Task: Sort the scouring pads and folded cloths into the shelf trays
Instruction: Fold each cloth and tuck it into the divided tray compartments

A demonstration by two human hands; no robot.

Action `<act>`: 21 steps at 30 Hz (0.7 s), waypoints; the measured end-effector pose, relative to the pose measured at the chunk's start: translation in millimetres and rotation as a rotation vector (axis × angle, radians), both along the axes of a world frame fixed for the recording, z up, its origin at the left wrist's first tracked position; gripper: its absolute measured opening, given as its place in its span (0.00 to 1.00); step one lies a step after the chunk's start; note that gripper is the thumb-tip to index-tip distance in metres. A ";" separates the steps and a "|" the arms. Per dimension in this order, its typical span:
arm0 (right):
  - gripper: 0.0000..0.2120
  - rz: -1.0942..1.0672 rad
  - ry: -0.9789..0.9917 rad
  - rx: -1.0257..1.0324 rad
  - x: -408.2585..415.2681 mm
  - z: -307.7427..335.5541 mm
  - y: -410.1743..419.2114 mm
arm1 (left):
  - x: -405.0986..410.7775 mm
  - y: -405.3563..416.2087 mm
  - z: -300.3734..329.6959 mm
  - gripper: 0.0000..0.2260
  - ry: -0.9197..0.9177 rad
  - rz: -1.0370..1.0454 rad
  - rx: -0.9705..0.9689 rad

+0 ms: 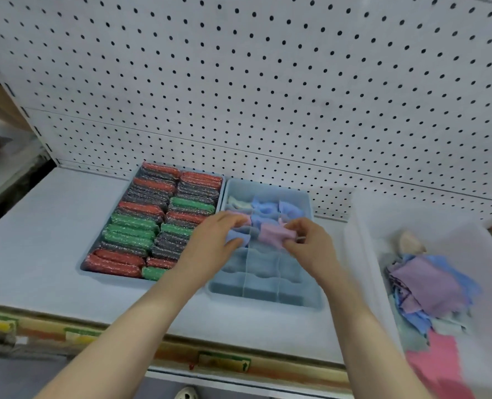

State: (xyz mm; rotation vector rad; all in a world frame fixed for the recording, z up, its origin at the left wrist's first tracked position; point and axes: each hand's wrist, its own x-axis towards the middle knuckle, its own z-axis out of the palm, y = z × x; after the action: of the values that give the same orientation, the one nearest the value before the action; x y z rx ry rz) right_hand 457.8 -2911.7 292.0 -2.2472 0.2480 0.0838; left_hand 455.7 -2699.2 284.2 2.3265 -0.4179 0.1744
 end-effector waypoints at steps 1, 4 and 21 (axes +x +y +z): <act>0.11 0.003 -0.041 -0.116 0.6 -5.2 0.5 | 5.6 0.7 -4.7 0.17 -0.041 -0.021 0.072; 0.09 0.038 -0.116 -0.267 5.4 -20.8 6.0 | 21.9 -4.0 -17.2 0.18 -0.072 -0.097 0.246; 0.10 0.266 0.063 -0.634 34.7 -38.4 32.1 | 39.2 -14.0 -48.9 0.17 -0.102 -0.081 0.539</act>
State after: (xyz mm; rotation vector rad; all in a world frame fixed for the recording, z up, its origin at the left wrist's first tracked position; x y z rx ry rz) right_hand 492.5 -2879.6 253.6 -2.9037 -0.0006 0.2454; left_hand 494.9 -2713.3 235.3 2.8285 -0.6761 0.1554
